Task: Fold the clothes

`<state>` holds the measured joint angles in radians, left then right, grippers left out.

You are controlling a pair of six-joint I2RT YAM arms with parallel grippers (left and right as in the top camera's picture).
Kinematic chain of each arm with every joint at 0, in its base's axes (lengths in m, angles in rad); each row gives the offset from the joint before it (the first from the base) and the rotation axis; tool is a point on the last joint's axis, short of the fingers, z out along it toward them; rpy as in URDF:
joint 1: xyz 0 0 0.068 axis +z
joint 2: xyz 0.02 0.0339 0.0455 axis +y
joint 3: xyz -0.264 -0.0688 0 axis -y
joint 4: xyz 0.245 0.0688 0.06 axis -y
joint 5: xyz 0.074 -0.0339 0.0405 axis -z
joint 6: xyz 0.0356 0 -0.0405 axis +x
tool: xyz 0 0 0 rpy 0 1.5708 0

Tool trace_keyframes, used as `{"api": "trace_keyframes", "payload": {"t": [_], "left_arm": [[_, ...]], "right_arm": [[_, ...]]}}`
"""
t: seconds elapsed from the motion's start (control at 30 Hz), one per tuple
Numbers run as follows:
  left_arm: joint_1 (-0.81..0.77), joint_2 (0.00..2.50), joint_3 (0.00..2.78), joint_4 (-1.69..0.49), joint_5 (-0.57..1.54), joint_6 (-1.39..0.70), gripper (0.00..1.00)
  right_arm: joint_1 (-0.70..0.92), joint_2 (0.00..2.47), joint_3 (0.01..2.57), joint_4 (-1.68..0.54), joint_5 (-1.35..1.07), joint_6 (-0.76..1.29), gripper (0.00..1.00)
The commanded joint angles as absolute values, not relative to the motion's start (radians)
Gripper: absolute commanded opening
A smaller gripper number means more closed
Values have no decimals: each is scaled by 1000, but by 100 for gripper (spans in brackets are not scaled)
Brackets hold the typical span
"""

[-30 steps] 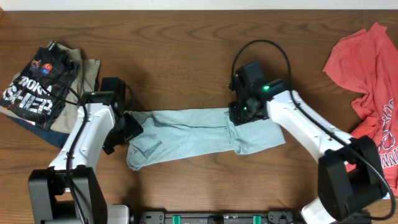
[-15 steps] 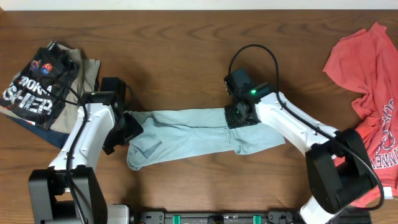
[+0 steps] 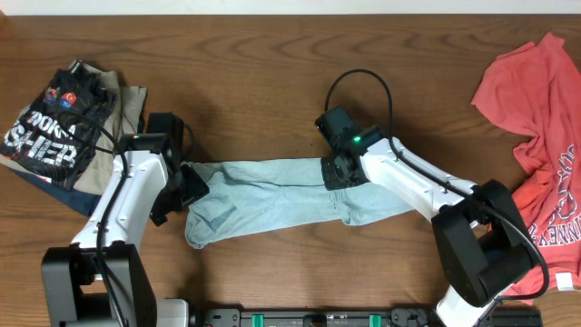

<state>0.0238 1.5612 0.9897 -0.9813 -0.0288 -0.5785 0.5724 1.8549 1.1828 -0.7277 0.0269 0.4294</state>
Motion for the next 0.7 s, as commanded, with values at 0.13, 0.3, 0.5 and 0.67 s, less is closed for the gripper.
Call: {"api": "trace_keyframes", "payload": {"t": [0.13,0.3,0.5,0.67], "left_arm": [[28,1548,984,-986,-27,-574,75],[28,1548,984,-986,-27,-573,75],[28,1548,984,-986,-27,-574,75],[28,1548,984,-986,-27,-574,75]], "right_arm": [[583,1859,1180,-688,88,463,1],[572,1859,1223,-636,5,440,1],[569,1859,1237,-646,-44,440,1],[567,1858,1242,-628,-61,460,1]]}}
